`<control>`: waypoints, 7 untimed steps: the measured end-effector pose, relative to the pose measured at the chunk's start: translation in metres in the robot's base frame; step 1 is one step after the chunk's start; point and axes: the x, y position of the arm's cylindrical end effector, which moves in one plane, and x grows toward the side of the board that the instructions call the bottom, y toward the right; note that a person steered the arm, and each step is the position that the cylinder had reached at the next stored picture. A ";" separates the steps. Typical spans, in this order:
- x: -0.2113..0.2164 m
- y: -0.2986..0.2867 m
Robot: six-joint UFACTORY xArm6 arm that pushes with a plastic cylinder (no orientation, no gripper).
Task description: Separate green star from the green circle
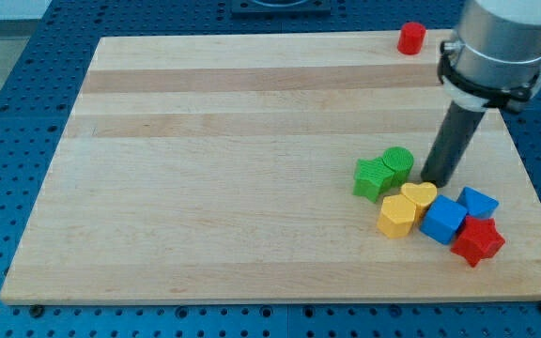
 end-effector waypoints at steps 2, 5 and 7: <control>0.007 -0.049; 0.009 -0.076; -0.001 -0.071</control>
